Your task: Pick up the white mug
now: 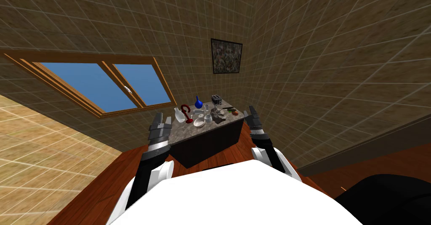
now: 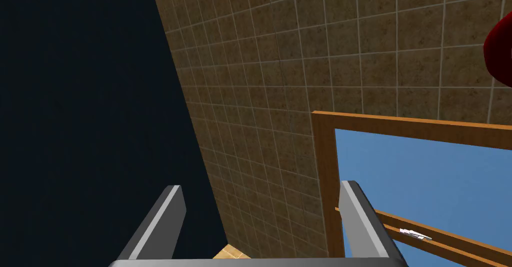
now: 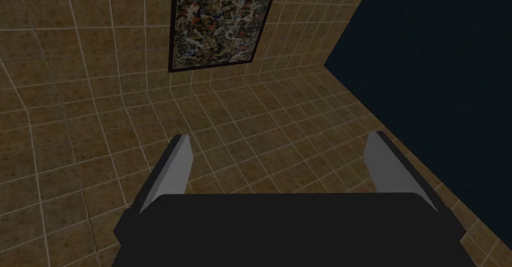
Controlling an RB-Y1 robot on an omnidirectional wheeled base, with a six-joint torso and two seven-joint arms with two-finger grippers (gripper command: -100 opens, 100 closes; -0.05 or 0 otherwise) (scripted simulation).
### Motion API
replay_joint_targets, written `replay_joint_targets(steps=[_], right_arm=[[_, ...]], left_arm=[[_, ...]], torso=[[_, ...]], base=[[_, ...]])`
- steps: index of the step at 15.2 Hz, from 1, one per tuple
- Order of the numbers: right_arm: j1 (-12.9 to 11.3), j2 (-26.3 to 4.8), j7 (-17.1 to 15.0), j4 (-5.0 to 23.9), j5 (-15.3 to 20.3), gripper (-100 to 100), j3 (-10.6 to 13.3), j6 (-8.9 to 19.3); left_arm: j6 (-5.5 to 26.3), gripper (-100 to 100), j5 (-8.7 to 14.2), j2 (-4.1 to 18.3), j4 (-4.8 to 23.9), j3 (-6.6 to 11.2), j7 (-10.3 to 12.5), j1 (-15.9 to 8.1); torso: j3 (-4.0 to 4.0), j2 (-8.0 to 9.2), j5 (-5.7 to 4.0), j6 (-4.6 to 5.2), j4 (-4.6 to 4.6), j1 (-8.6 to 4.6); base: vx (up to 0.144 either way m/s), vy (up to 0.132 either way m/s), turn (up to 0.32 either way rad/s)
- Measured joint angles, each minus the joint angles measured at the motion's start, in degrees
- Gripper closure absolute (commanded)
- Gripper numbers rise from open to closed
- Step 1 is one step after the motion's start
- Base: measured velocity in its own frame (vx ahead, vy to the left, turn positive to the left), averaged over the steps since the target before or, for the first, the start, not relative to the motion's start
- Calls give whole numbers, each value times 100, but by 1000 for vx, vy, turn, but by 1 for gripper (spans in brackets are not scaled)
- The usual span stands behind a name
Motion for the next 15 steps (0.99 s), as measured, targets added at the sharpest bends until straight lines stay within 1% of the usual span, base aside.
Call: replay_joint_targets(steps=[4,5,6,9,10,13,14,15], right_arm=[[0,0,0,0,0,0,0,0],[0,1,0,0,0,0,0,0],[0,1,0,0,0,0,1,0],[0,1,0,0,0,0,1,0],[0,1,0,0,0,0,1,0],[0,1,0,0,0,0,1,0],[0,1,0,0,0,0,1,0],[0,1,0,0,0,0,1,0]], left_arm=[[176,-100,16,362,205,-27,-38,-206],[248,-100,24,461,314,-45,-60,-296],[327,-100,49,558,376,-26,-60,-364],[591,-100,76,737,647,-51,-103,-645],[688,-100,91,791,721,-46,-109,-741],[1018,-100,144,948,1087,-30,-137,-1149],[1135,-100,161,988,1172,-31,-146,-1245],[1274,-100,177,1027,1294,-35,-161,-1409]], torso=[[-3,-5,-2,1,-1,-11],[-4,-6,-3,1,-2,-16],[-4,-7,-4,1,-2,-18],[-5,-8,-4,1,-2,-21],[-4,-6,-5,1,-1,-22],[-2,-4,-5,2,-1,-24],[-2,-3,-5,1,-1,-24],[-2,-4,-5,2,-1,-24]], base=[[7,-34,8],[10,-53,9],[11,-53,16],[6,-52,12],[-4,-55,21],[-6,-56,15],[-5,-56,25],[-2,-58,17]])
